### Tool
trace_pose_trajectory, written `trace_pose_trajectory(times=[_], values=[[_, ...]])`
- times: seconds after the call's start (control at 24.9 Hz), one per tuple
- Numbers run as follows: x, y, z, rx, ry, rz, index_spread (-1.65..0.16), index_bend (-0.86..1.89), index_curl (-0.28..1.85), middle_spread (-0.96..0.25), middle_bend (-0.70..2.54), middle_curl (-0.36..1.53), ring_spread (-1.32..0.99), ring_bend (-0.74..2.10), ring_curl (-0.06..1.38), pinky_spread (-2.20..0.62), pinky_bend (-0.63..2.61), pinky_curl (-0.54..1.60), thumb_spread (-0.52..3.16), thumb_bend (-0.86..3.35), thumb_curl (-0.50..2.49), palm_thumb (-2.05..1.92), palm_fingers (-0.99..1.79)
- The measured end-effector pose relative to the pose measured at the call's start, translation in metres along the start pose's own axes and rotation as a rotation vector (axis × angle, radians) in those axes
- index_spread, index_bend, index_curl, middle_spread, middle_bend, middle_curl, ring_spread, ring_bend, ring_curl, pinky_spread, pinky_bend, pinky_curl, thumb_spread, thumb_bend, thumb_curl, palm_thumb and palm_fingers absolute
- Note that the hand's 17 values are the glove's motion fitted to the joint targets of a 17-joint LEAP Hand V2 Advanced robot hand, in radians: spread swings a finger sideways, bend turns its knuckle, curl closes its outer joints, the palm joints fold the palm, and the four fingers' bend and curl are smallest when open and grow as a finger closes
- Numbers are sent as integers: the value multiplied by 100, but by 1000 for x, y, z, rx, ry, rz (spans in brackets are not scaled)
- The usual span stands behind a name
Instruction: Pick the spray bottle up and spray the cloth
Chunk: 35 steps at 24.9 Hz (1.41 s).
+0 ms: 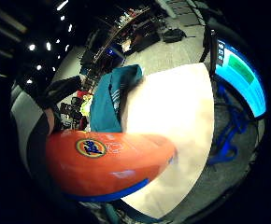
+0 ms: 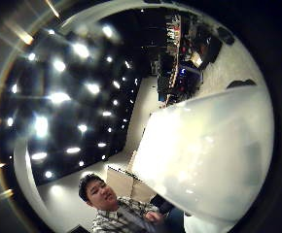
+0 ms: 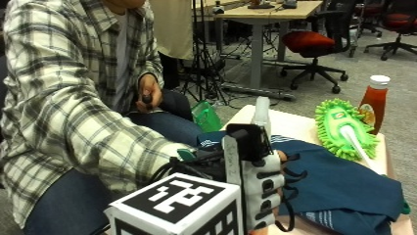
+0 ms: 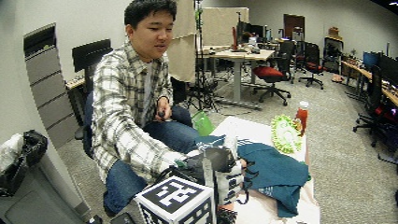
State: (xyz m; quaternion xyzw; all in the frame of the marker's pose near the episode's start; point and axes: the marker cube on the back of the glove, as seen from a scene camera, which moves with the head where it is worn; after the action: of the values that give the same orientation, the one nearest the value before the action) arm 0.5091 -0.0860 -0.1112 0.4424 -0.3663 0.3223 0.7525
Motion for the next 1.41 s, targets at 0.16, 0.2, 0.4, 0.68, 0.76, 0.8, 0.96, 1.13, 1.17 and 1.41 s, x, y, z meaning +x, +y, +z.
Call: trace_pose_trajectory(times=[0.16, 0.2, 0.4, 0.68, 0.76, 0.8, 0.96, 1.13, 1.17, 1.41], values=[[0, 1, 0, 21, 3, 4, -25, 39, 49, -12, 55, 49, -21, 53, 43, -13, 28, 36, 19, -3, 69, 105, 140], [-1, 2, 0, 25, 5, 6, -25, 39, 49, -12, 56, 49, -21, 54, 44, -13, 28, 36, 18, -3, 69, 105, 140], [-5, 7, 4, 42, 38, 15, -25, 40, 51, -11, 58, 50, -21, 55, 45, -15, 30, 38, 12, -3, 70, 105, 139], [-31, 15, 11, 38, 144, -21, -25, 42, 53, -11, 59, 50, -20, 57, 46, -15, 31, 39, 6, -3, 72, 105, 137], [-44, 15, 11, 36, 190, -33, -25, 42, 53, -11, 59, 50, -20, 58, 46, -16, 31, 39, 5, -3, 72, 105, 137], [-51, 15, 11, 32, 212, -40, -25, 42, 53, -11, 59, 50, -20, 58, 46, -16, 32, 40, 5, -3, 72, 105, 137], [-72, 17, 16, 14, 294, -67, -25, 43, 54, -11, 59, 50, -20, 59, 46, -16, 32, 40, 3, -3, 73, 105, 136], [-89, 23, 25, -4, 373, -86, -25, 43, 54, -11, 59, 50, -20, 59, 46, -16, 32, 41, 2, -3, 74, 105, 136], [-93, 25, 27, -10, 392, -89, -25, 43, 54, -11, 59, 50, -20, 59, 46, -16, 33, 41, 2, -3, 74, 105, 136], [-108, 37, 43, -53, 525, -100, -25, 43, 55, -11, 60, 50, -20, 60, 47, -16, 33, 41, 1, -3, 74, 105, 135]])
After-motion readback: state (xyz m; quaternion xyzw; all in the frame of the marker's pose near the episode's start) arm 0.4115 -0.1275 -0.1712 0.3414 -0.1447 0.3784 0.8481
